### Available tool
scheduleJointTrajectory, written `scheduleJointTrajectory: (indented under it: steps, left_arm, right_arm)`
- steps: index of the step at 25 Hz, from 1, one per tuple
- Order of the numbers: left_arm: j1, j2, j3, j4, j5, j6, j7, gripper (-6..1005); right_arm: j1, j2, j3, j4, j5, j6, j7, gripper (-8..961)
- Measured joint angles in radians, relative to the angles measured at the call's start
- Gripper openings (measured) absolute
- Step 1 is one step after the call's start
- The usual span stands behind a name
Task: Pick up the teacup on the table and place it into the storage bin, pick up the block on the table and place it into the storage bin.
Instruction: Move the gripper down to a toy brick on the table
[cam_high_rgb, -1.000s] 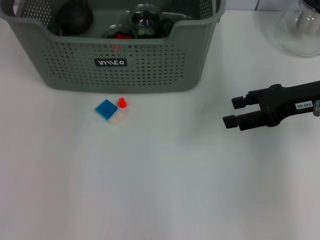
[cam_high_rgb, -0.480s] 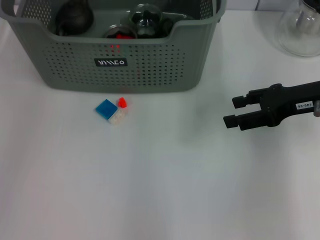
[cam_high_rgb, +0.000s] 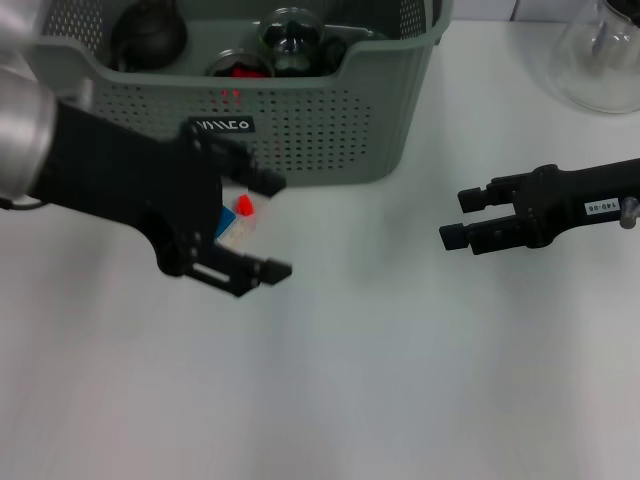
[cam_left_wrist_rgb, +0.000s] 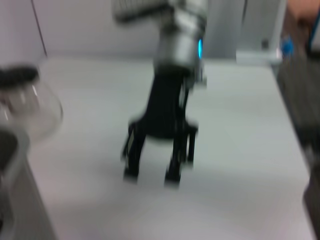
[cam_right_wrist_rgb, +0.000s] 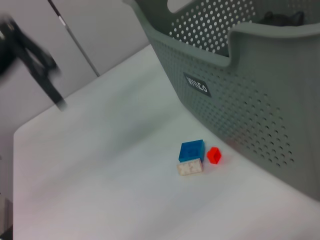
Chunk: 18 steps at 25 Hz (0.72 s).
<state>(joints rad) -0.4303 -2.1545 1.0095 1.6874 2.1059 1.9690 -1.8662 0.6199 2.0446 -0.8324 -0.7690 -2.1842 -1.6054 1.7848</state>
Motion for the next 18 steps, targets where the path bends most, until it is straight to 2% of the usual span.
scheduleJointTrajectory:
  steps: [5,7,12,18]
  left_arm:
    - [-0.065,-0.008,0.187,-0.094,0.292,-0.129,0.037,788]
    - [-0.102,-0.008,0.289,-0.17,0.426,-0.231,0.06,788]
    - [-0.169,-0.008,0.419,-0.271,0.569,-0.347,0.077,787]
    - [-0.269,-0.011,0.52,-0.396,0.673,-0.401,0.091,786]
  right_arm:
    - [0.001,0.001,0.005,0.011,0.0,0.002,0.011,795]
    - [0.001,0.002,0.006,0.018,0.0,0.007,0.018,795]
    - [0.002,0.008,0.007,0.027,0.0,0.016,0.028,795]
    - [0.004,0.02,0.007,0.029,0.0,0.031,0.034,795]
